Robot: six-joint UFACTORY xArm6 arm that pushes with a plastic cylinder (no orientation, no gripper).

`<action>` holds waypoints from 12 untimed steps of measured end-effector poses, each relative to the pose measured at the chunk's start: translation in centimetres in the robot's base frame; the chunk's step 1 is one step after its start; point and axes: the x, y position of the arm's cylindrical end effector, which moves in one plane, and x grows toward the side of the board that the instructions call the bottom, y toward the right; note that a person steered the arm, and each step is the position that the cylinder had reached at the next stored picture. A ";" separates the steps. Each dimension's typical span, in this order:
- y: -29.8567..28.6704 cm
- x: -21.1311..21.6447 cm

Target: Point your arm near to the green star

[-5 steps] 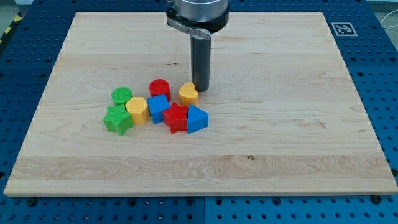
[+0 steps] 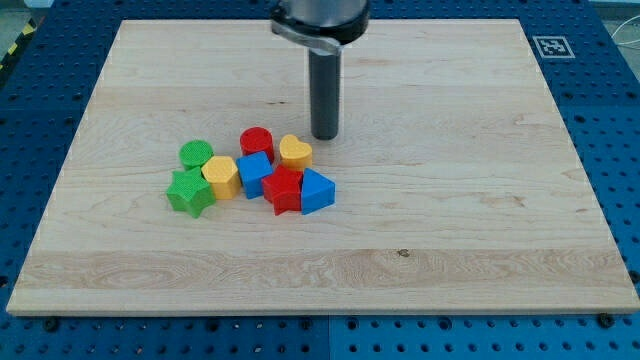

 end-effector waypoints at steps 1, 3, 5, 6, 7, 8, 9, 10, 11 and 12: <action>-0.6 -0.8; -5.1 -2.3; -10.2 -2.5; -12.9 -2.5; -15.4 -2.5; -17.8 -2.4; -20.0 -1.0; -21.3 2.1; -22.0 5.0; -22.2 7.0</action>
